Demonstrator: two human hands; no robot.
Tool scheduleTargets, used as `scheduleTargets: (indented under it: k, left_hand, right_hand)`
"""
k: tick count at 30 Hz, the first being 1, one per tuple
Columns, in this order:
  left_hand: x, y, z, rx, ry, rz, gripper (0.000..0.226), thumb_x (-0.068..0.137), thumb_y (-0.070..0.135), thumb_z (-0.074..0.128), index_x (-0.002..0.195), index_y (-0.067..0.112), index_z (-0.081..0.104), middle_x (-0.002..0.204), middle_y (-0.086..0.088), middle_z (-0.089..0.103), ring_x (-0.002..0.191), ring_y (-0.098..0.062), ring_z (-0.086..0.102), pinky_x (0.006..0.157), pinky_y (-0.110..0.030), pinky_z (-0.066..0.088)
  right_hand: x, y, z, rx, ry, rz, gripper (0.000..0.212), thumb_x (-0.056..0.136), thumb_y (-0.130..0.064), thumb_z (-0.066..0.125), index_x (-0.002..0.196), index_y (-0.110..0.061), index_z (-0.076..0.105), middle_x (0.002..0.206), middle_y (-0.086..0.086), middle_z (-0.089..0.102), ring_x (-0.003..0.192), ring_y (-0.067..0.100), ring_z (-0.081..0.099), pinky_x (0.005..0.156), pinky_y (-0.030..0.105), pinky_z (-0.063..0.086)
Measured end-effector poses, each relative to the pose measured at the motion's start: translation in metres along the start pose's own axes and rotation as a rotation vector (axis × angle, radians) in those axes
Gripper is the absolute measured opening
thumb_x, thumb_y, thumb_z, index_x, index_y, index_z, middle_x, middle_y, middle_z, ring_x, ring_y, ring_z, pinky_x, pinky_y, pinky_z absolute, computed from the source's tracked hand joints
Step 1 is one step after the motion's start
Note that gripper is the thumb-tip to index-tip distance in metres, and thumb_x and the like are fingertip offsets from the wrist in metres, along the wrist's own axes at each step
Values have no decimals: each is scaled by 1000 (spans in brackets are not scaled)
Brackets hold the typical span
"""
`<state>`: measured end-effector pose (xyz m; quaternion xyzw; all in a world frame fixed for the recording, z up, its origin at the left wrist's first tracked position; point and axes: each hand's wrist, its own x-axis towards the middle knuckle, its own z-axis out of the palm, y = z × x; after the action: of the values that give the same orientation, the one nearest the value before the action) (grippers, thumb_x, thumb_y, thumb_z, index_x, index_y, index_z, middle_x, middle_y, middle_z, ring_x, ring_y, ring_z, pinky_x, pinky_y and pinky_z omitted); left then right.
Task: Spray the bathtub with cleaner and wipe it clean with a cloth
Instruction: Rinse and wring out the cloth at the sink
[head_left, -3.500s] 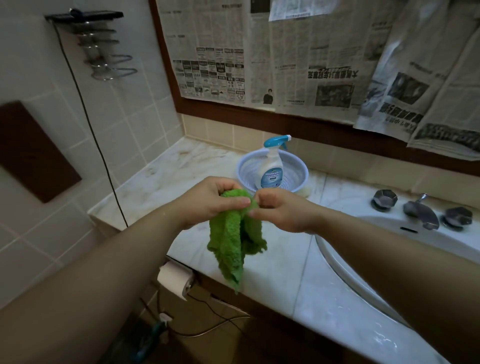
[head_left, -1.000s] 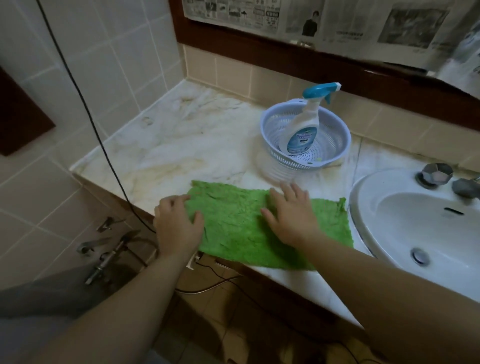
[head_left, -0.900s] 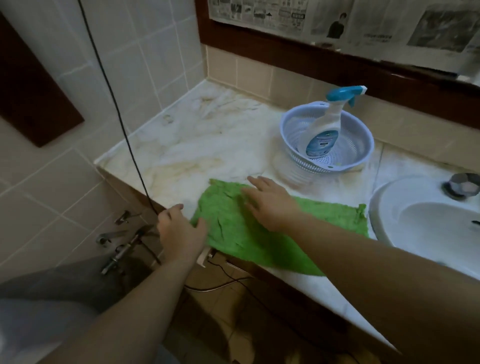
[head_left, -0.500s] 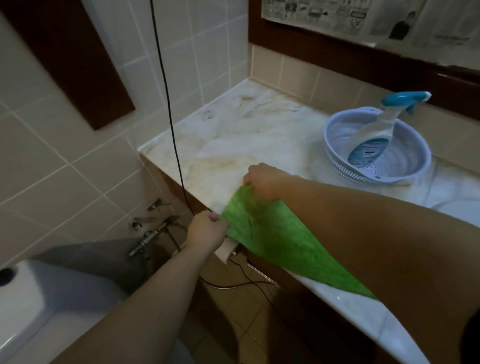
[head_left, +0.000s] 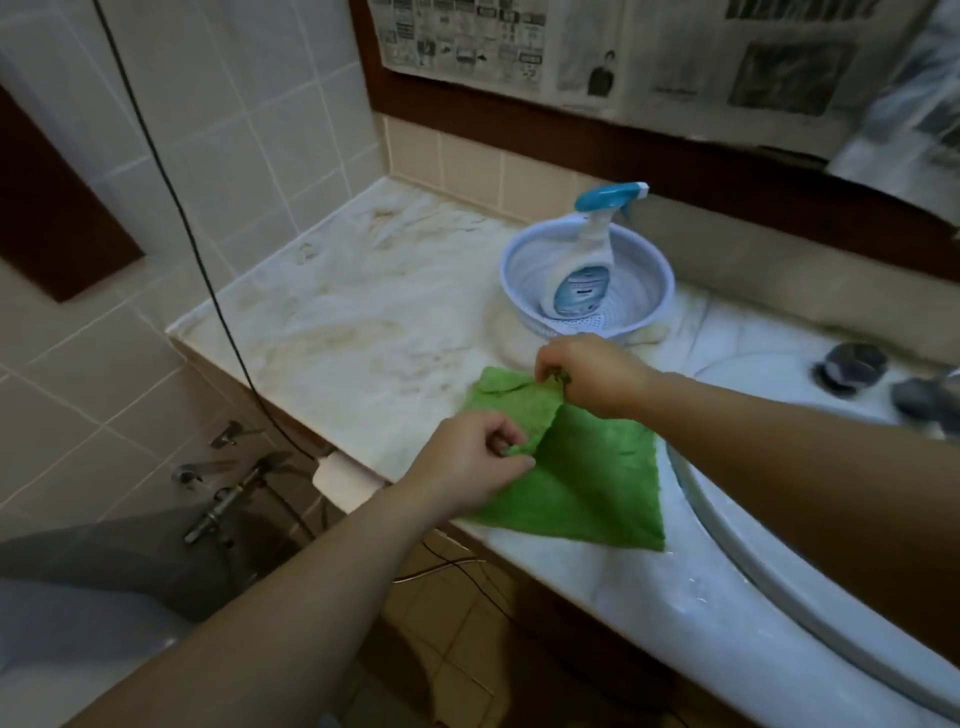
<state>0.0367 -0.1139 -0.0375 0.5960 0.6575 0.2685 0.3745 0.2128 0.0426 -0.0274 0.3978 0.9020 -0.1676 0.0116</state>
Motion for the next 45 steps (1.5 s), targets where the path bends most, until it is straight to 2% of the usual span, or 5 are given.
scheduleTargets:
  k: [10,16,22,39,45]
  left_hand:
    - [28,45,118,-40,-421,21,30,87,24,82,116,17,75,98,7,75,78,3,64,78,-13,51]
    - [80,28,84,293,3,40,20,92,21,71,112,21,74,111,1,70,104,-16,64,96,-29,48]
    - [121,-8,55,631,-122,-5,61,96,22,58,154,17,41,156,-9,41,140,-33,38,116,-43,34]
    - [11,-35,31,446,-91,291,29,82,19,76,111,24,70,103,11,50,105,-14,49,91,-36,46]
    - [-17,-55,41,457,-104,231,43,75,47,54,109,26,72,102,11,55,101,-12,50,92,-42,48]
  right_hand:
    - [-85,100,22,-110,-140,155,59,86,-2,51,140,-25,57,132,4,57,124,29,49,100,43,46]
    - [-77,91,37,67,-19,266,60,95,-29,56,153,-21,41,147,7,49,136,29,43,110,43,41]
    - [-56,79,54,-30,-54,352,57,94,-44,60,143,-18,47,134,8,52,123,33,49,100,48,45]
    - [-149,32,61,146,162,201,31,83,-15,68,114,-19,69,107,2,60,105,27,56,88,42,49]
    - [-176,5,103,52,213,236,51,79,-62,57,105,-24,79,108,-3,66,105,25,54,98,43,49]
